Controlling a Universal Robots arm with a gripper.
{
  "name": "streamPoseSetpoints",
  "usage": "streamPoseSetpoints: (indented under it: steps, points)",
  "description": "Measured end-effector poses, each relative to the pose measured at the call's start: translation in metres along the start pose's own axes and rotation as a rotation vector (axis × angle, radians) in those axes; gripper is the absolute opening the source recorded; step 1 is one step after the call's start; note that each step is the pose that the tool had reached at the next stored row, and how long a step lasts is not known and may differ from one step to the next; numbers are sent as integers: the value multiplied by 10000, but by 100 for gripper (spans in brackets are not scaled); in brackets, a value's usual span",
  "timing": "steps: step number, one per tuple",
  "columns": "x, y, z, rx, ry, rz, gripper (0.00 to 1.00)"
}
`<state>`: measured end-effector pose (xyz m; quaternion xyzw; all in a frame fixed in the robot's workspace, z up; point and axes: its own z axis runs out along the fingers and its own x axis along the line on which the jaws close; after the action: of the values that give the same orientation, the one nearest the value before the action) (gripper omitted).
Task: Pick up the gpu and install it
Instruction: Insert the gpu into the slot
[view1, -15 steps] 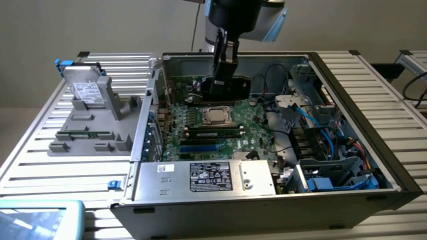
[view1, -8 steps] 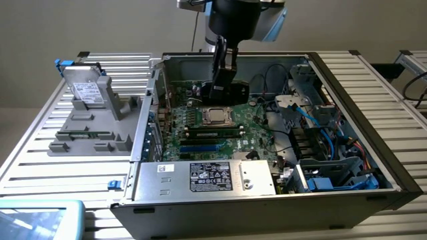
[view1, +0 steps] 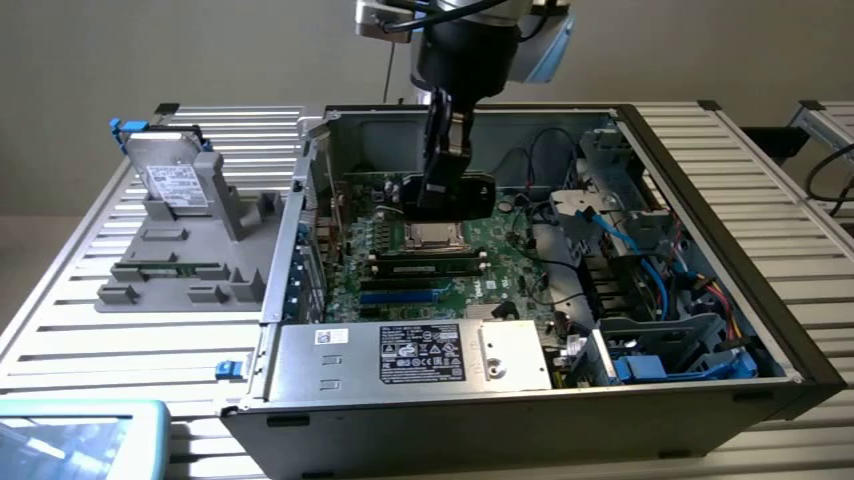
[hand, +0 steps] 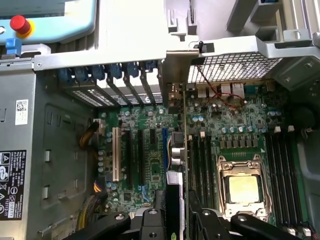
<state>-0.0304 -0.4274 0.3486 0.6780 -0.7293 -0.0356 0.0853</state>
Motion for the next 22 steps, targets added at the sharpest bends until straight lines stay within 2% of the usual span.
streamPoseSetpoints:
  steps: [3,8,13,18,22]
  points:
    - [14,-17,40,-35,-31,-28,28]
    - [18,-29,130,-39,-86,-61,28]
    - [39,1,172,-45,-129,-72,28]
    - [84,-9,266,-53,-244,-93,28]
    - [123,-6,333,-63,-393,-118,28]
